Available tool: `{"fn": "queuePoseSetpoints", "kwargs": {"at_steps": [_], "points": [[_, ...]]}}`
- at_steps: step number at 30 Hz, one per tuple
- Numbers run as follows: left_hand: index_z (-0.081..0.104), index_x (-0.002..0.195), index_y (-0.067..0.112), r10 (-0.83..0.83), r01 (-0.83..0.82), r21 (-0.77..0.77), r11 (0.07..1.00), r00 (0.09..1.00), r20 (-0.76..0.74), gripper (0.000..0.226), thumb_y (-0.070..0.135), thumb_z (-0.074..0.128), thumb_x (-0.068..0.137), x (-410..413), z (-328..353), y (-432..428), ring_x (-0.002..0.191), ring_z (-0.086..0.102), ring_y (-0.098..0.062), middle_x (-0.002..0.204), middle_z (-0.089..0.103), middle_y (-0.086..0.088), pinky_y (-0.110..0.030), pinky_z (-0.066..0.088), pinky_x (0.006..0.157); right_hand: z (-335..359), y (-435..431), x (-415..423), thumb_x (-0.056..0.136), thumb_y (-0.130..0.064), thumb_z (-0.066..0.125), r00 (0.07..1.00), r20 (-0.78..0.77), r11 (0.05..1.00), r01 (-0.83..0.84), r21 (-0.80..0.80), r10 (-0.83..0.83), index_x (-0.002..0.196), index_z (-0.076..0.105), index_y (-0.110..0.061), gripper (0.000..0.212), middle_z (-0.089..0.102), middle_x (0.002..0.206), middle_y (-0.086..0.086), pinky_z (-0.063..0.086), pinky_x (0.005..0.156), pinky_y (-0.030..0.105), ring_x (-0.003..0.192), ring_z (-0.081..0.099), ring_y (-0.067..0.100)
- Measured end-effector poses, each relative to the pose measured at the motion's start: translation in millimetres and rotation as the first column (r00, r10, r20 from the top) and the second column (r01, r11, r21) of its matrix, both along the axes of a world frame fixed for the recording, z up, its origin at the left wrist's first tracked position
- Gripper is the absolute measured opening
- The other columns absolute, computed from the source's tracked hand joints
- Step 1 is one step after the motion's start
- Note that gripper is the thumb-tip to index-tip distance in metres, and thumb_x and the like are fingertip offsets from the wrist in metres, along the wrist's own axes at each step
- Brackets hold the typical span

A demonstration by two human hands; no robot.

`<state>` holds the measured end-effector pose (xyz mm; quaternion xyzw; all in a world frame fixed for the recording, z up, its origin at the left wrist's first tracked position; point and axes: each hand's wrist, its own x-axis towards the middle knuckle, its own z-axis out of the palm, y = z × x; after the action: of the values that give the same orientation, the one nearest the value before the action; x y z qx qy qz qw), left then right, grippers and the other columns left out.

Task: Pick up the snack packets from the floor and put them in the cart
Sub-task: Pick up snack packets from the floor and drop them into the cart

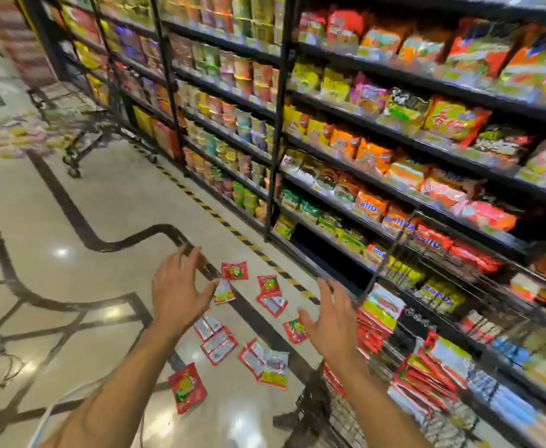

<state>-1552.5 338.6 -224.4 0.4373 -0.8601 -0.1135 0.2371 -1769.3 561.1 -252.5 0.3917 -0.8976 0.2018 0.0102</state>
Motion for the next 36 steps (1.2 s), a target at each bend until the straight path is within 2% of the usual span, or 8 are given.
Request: {"fn": "queuePoseSetpoints", "kwargs": {"at_steps": [4,7,10,16,22,25,31,36], "points": [[0.036,0.155,0.029,0.116,-0.115,-0.016,0.993,0.985,0.127,0.086,0.074,0.043,0.082,68.8,-21.7,-53.4,0.143,0.036,-0.038,0.160,0.036,-0.012,-0.058,0.036,0.111,-9.8,-71.9,41.7,0.091,-0.059,0.065,0.994,0.031,0.994,-0.103,0.029,0.102,0.154,0.035,-0.029,0.076,0.035,0.160,0.008,0.040,0.113,0.048,0.147,0.034,0.030],[0.034,0.155,0.030,0.213,-0.219,0.032,0.975,0.967,0.137,0.084,0.071,0.055,0.085,110.4,-47.0,-96.7,0.145,0.035,-0.038,0.161,0.035,-0.012,-0.059,0.033,0.115,-29.5,-129.2,65.7,0.089,-0.060,0.066,0.985,0.050,0.983,-0.168,0.074,0.165,0.153,0.033,-0.030,0.078,0.037,0.159,0.007,0.044,0.111,0.049,0.145,0.038,0.030],[0.034,0.155,0.030,0.276,-0.293,0.078,0.953,0.944,0.181,0.087,0.065,0.068,0.083,141.4,-77.5,-143.2,0.147,0.032,-0.037,0.161,0.035,-0.012,-0.059,0.031,0.118,-59.5,-188.6,84.5,0.086,-0.053,0.074,0.977,0.095,0.973,-0.203,0.111,0.193,0.152,0.041,-0.025,0.079,0.043,0.156,0.009,0.045,0.107,0.050,0.142,0.041,0.032],[0.034,0.156,0.033,0.188,-0.260,0.210,0.942,0.931,0.312,0.085,0.071,0.060,0.084,165.3,-148.4,-235.1,0.149,0.032,-0.037,0.165,0.031,-0.009,-0.061,0.031,0.116,-129.5,-288.5,108.5,0.089,-0.064,0.063,0.967,0.141,0.936,-0.241,0.258,0.210,0.156,0.036,-0.025,0.082,0.038,0.161,0.009,0.045,0.110,0.052,0.148,0.036,0.032],[0.034,0.156,0.030,0.111,-0.243,0.284,0.927,0.904,0.412,0.090,0.076,0.053,0.081,158.4,-230.1,-291.8,0.147,0.036,-0.040,0.162,0.037,-0.012,-0.063,0.031,0.115,-202.4,-352.5,103.0,0.088,-0.060,0.062,0.955,0.198,0.909,-0.276,0.313,0.222,0.154,0.036,-0.025,0.079,0.044,0.156,0.014,0.046,0.110,0.054,0.142,0.045,0.037],[0.035,0.156,0.030,0.094,-0.239,0.318,0.917,0.907,0.410,0.090,0.075,0.052,0.081,148.2,-282.1,-314.5,0.146,0.037,-0.040,0.162,0.038,-0.011,-0.063,0.031,0.115,-257.8,-377.8,90.1,0.087,-0.061,0.065,0.940,0.210,0.879,-0.330,0.343,0.270,0.152,0.028,-0.028,0.082,0.046,0.154,0.013,0.049,0.108,0.056,0.140,0.047,0.036],[0.035,0.156,0.031,0.050,-0.225,0.378,0.898,0.906,0.420,0.089,0.070,0.059,0.079,116.4,-415.4,-340.2,0.145,0.041,-0.041,0.161,0.040,-0.010,-0.065,0.035,0.112,-399.5,-426.7,53.7,0.083,-0.057,0.068,0.910,0.228,0.825,-0.410,0.389,0.345,0.151,0.038,-0.024,0.081,0.048,0.152,0.013,0.051,0.102,0.057,0.138,0.049,0.037],[0.031,0.157,0.033,-0.085,-0.162,0.486,0.859,0.890,0.448,0.090,0.068,0.058,0.079,87.8,-572.4,-333.5,0.146,0.038,-0.039,0.161,0.039,-0.009,-0.068,0.034,0.113,-548.1,-456.3,26.9,0.079,-0.058,0.077,0.877,0.220,0.767,-0.481,0.425,0.428,0.149,0.043,-0.023,0.085,0.053,0.148,0.014,0.052,0.100,0.052,0.134,0.054,0.037]]}}
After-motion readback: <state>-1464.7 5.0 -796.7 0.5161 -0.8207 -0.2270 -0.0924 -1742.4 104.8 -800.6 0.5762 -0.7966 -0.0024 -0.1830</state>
